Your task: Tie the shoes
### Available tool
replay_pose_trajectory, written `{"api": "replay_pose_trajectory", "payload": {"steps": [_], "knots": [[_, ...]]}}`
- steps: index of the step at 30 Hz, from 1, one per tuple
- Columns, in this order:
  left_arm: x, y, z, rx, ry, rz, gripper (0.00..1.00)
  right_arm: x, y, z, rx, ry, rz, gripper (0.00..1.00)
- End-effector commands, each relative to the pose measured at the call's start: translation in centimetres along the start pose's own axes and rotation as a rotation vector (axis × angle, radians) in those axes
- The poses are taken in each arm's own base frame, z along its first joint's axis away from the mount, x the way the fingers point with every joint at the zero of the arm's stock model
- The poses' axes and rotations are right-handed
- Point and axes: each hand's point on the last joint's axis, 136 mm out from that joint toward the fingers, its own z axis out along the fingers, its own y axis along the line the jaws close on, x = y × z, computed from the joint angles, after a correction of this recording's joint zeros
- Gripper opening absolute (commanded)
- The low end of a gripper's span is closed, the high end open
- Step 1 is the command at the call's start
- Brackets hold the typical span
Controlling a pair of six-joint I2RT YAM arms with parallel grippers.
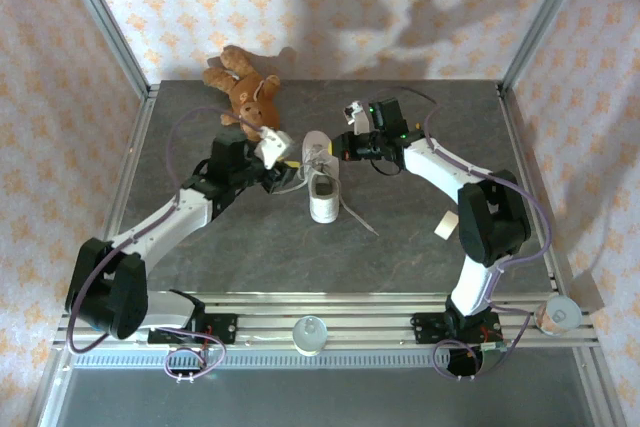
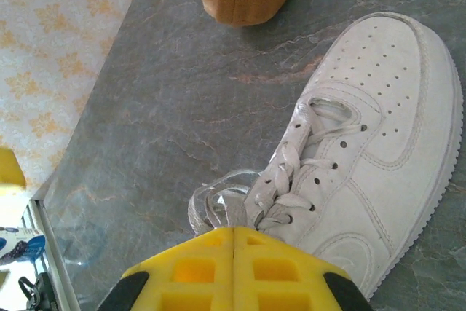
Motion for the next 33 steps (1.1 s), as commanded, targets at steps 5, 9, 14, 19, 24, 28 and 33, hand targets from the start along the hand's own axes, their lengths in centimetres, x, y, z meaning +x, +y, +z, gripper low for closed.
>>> {"api": "replay_pose_trajectory", "payload": {"steps": [5, 9, 14, 19, 24, 28, 33], "knots": [[2.3, -3.1, 4.4, 0.147, 0.248, 0.486, 0.42, -0.3, 0.4, 0.1, -0.024, 0.024, -0.034, 0.00], [3.6, -3.0, 6.0, 0.146, 0.311, 0.601, 0.39, -0.1, 0.4, 0.3, -0.040, 0.040, -0.032, 0.00], [4.0, -2.3, 7.1, 0.105, 0.312, 0.651, 0.40, 0.1, 0.2, 0.6, -0.042, 0.055, -0.028, 0.00], [3.9, -1.9, 7.7, 0.065, 0.299, 0.648, 0.36, -0.1, 0.2, 0.7, -0.043, 0.054, -0.025, 0.00], [3.9, -1.9, 7.7, 0.058, 0.294, 0.630, 0.24, -0.2, 0.2, 0.7, -0.044, 0.051, -0.025, 0.00], [4.0, -1.8, 7.7, 0.051, 0.291, 0.628, 0.27, -0.2, 0.3, 0.7, -0.046, 0.053, -0.024, 0.00], [4.1, -1.8, 7.9, 0.043, 0.287, 0.624, 0.34, -0.2, 0.3, 0.6, -0.048, 0.052, -0.025, 0.00]]}}
